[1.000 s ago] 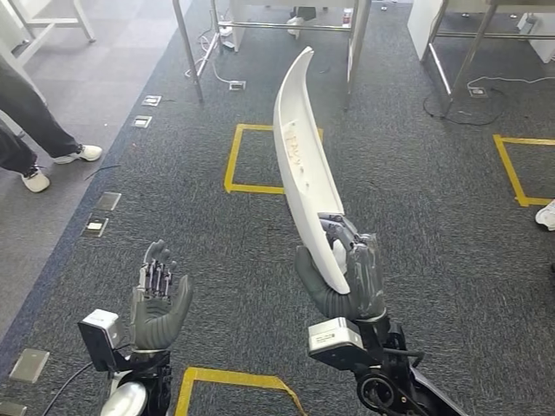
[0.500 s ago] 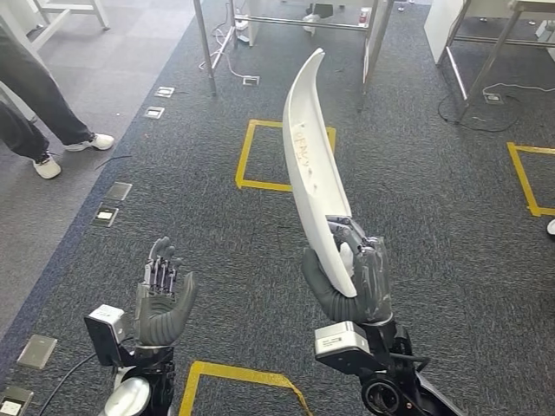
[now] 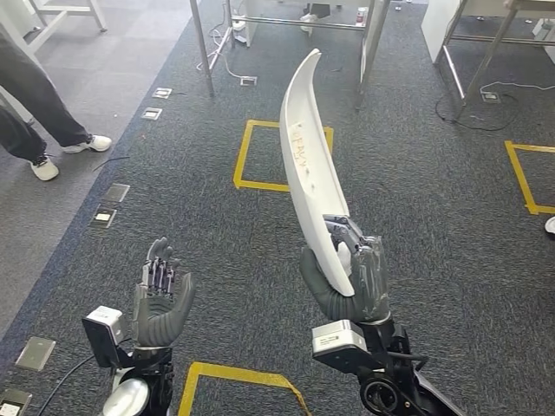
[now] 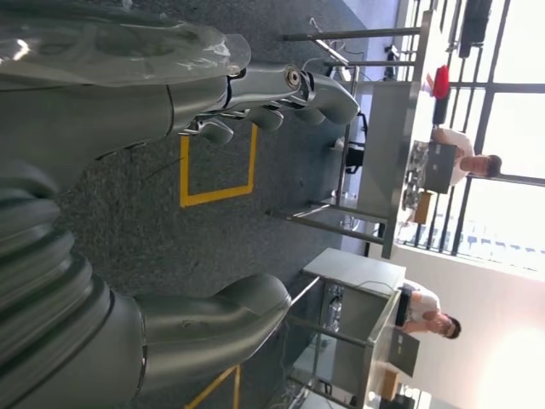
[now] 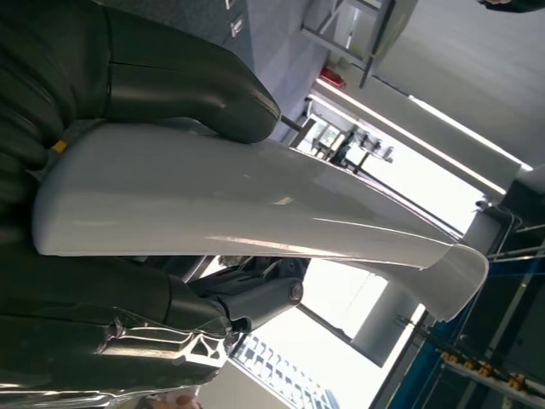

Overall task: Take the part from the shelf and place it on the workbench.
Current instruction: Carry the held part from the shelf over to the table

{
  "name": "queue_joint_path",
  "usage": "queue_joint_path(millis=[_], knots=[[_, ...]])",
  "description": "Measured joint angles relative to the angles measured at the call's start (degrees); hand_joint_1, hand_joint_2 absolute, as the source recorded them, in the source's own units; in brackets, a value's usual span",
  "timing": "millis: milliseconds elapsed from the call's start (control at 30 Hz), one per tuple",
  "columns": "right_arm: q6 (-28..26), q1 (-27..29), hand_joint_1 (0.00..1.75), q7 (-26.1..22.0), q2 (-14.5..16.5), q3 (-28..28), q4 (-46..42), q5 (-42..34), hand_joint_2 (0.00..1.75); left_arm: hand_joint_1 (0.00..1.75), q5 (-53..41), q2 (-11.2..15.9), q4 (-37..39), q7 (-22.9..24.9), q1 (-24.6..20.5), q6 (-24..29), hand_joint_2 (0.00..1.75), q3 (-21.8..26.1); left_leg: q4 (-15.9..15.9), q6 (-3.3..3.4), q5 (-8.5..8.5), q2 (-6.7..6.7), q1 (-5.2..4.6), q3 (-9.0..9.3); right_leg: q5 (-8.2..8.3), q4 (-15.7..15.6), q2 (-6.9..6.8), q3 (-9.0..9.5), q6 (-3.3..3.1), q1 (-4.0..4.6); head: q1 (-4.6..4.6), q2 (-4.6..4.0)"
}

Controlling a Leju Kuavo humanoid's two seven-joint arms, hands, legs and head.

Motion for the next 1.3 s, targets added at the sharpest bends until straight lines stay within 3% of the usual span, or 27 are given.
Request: queue_joint_path(millis=[67, 133, 233, 267, 333, 367, 400, 433, 533, 600, 733, 800, 867, 900, 933, 967, 1033, 1067, 1133, 1267, 1300], knots=[[0.00, 0.00, 1.75, 0.01, 0.00, 0.00, 0.00, 0.01, 1.75, 0.00, -0.01, 0.00, 0.00, 0.00, 0.00, 0.00, 1.75, 0.00, 0.05, 0.04, -0.06, -0.01, -0.06, -0.02, 0.02, -0.08, 0.00, 0.01, 0.03, -0.03, -0.02, 0.00], [0.00, -0.03, 1.75, 0.02, 0.00, 0.01, -0.02, 0.01, 1.75, 0.00, -0.03, 0.02, -0.05, 0.00, 0.00, 0.00, 1.75, 0.00, 0.02, 0.53, -0.30, -0.05, -0.23, 0.03, 0.06, -0.50, -0.01, 0.19, 0.33, -0.20, -0.19, 0.00], [0.00, -0.23, 1.75, 0.03, 0.00, 0.05, -0.13, 0.01, 1.75, 0.00, -0.13, 0.04, -0.44, -0.05, 0.01, 0.01, 1.75, 0.00, -2.11, 1.26, 0.06, 0.13, 0.31, 1.72, -0.74, 0.10, -0.07, 0.52, 0.84, -0.04, -0.35, 0.00], [0.00, -0.38, 1.75, 0.05, -0.01, 0.08, -0.16, 0.00, 1.75, 0.00, -0.16, 0.03, -0.54, -0.07, -0.01, 0.01, 1.75, 0.00, -2.92, 1.37, 0.27, 0.23, 0.60, 2.43, -1.95, 2.29, -0.10, -0.30, 0.93, 0.02, -0.19, 0.00], [0.00, -0.55, 1.75, 0.10, -0.03, 0.16, -0.14, -0.05, 1.75, 0.00, -0.16, 0.02, -0.57, -0.04, 0.01, 0.03, 1.75, 0.00, -3.46, 1.41, 0.27, 0.39, 0.81, 3.04, -5.46, 9.98, -0.13, -4.22, 1.20, -0.24, 0.36, 0.00], [0.00, -0.56, 1.75, 0.14, -0.04, 0.21, -0.12, -0.08, 1.75, 0.00, -0.15, 0.02, -0.57, -0.03, 0.10, 0.04, 1.75, 0.00, -3.45, 1.32, 0.18, 0.39, 0.88, 3.10, -6.62, 13.48, -0.14, -6.30, 1.43, -0.40, 0.60, 0.00], [0.00, -0.53, 1.75, 0.16, -0.05, 0.27, -0.10, -0.10, 1.75, 0.00, -0.15, 0.02, -0.57, -0.02, 0.22, 0.05, 1.75, 0.00, -3.40, 1.17, 0.06, 0.35, 0.99, 3.14, -6.72, 15.32, -0.15, -7.63, 1.67, -0.63, 0.82, 0.00], [0.00, -0.54, 1.75, 0.18, -0.06, 0.33, -0.09, -0.10, 1.75, 0.00, -0.15, 0.02, -0.57, -0.02, 0.32, 0.06, 1.75, -0.01, -3.26, 0.93, -0.09, 0.27, 1.16, 3.20, -5.52, 14.71, -0.16, -7.76, 1.90, -0.86, 1.02, 0.00], [0.00, -0.59, 1.75, 0.21, -0.13, 0.44, -0.07, -0.10, 1.75, 0.00, -0.15, 0.04, -0.62, 0.01, 0.41, 0.10, 1.75, -0.02, -1.94, -0.41, -1.01, -0.04, 1.74, 3.18, 1.02, 3.97, -0.18, -3.55, 2.70, -1.53, 2.06, 0.00], [0.00, -0.60, 1.75, 0.25, -0.21, 0.50, -0.02, -0.12, 1.75, 0.00, -0.20, 0.07, -0.74, 0.02, 0.46, 0.14, 1.75, -0.03, -1.08, -1.29, -1.44, -0.17, 1.69, 2.96, 2.31, 0.61, 0.09, -2.23, 2.31, -1.52, 2.47, 0.00], [0.00, -0.69, 1.75, 0.30, -0.24, 0.55, -0.02, -0.19, 1.75, 0.00, -0.31, 0.10, -0.96, -0.02, 0.54, 0.21, 1.75, -0.08, -0.11, -2.33, -2.13, 0.00, 1.91, 2.67, 2.12, 0.86, 0.29, -2.09, 0.42, -1.24, 1.53, 0.00], [0.00, -0.80, 1.75, 0.32, -0.24, 0.60, -0.02, -0.19, 1.75, 0.00, -0.40, 0.11, -1.11, -0.04, 0.55, 0.25, 1.75, -0.08, 5.69, -2.52, -4.92, 0.25, 1.90, -0.17, 2.04, 0.74, 0.15, -1.83, -0.20, -1.24, 0.69, 0.00], [0.00, -0.85, 1.75, 0.40, -0.24, 0.68, -0.02, -0.19, 1.75, 0.00, -0.45, 0.17, -1.18, -0.05, 0.68, 0.31, 1.75, -0.09, 14.20, -2.50, -7.94, 0.30, 1.77, -4.87, 1.81, 0.75, 0.03, -1.72, -0.63, -0.94, -0.18, 0.00], [0.00, -0.85, 1.75, 0.45, -0.25, 0.73, -0.02, -0.19, 1.75, 0.00, -0.46, 0.23, -1.18, -0.04, 0.79, 0.34, 1.75, -0.09, 16.69, -2.34, -8.24, 0.30, 1.67, -6.52, 1.65, 0.75, 0.03, -1.58, -0.82, -0.71, -0.48, 0.00], [0.00, -0.85, 1.75, 0.50, -0.25, 0.75, -0.02, -0.19, 1.75, 0.00, -0.49, 0.30, -1.19, -0.04, 0.87, 0.38, 1.75, -0.09, 16.86, -2.00, -7.37, 0.29, 1.52, -7.05, 1.45, 0.75, 0.08, -1.36, -0.97, -0.48, -0.68, 0.00], [0.00, -0.86, 1.75, 0.52, -0.25, 0.76, -0.02, -0.19, 1.75, 0.00, -0.52, 0.36, -1.22, -0.04, 0.91, 0.40, 1.75, -0.09, 14.60, -1.48, -5.46, 0.29, 1.28, -6.36, 1.21, 0.75, 0.14, -1.04, -1.08, -0.25, -0.81, 0.00], [0.00, -0.87, 1.75, 0.52, -0.25, 0.78, -0.02, -0.19, 1.75, 0.00, -0.59, 0.45, -1.34, -0.04, 0.89, 0.43, 1.75, -0.08, 6.32, 0.01, -1.13, 0.27, 0.57, -2.75, 0.63, 0.70, 0.27, -0.40, -1.12, 0.04, -0.89, 0.00], [0.00, -0.87, 1.75, 0.52, -0.25, 0.78, -0.01, -0.19, 1.75, 0.00, -0.61, 0.49, -1.40, -0.04, 0.87, 0.44, 1.75, -0.08, 3.17, 0.62, 0.00, 0.29, 0.25, -1.22, 0.39, 0.68, 0.29, -0.23, -1.06, 0.15, -0.85, 0.00], [0.00, -0.88, 1.75, 0.52, -0.25, 0.79, 0.00, -0.19, 1.75, 0.00, -0.63, 0.54, -1.44, -0.03, 0.82, 0.44, 1.75, -0.08, 0.93, 1.24, 0.13, 0.34, -0.07, 0.03, 0.15, 0.64, 0.28, -0.21, -0.94, 0.23, -0.70, 0.00], [0.00, -0.95, 1.75, 0.52, -0.25, 0.80, -0.02, -0.19, 1.75, 0.00, -0.64, 0.55, -1.45, -0.03, 0.85, 0.45, 1.75, -0.09, 0.48, 1.10, 0.19, 0.39, -0.21, 0.03, 0.08, 0.68, 0.36, -0.27, -0.80, 0.39, -0.63, 0.00], [0.00, -0.99, 1.75, 0.51, -0.26, 0.83, -0.04, -0.24, 1.75, 0.00, -0.67, 0.57, -1.58, -0.03, 0.88, 0.49, 1.75, -0.09, -0.12, 1.05, 0.12, 0.37, -0.15, 0.31, -0.13, 0.48, 0.33, -0.09, -0.45, 0.30, -0.69, 0.00]])
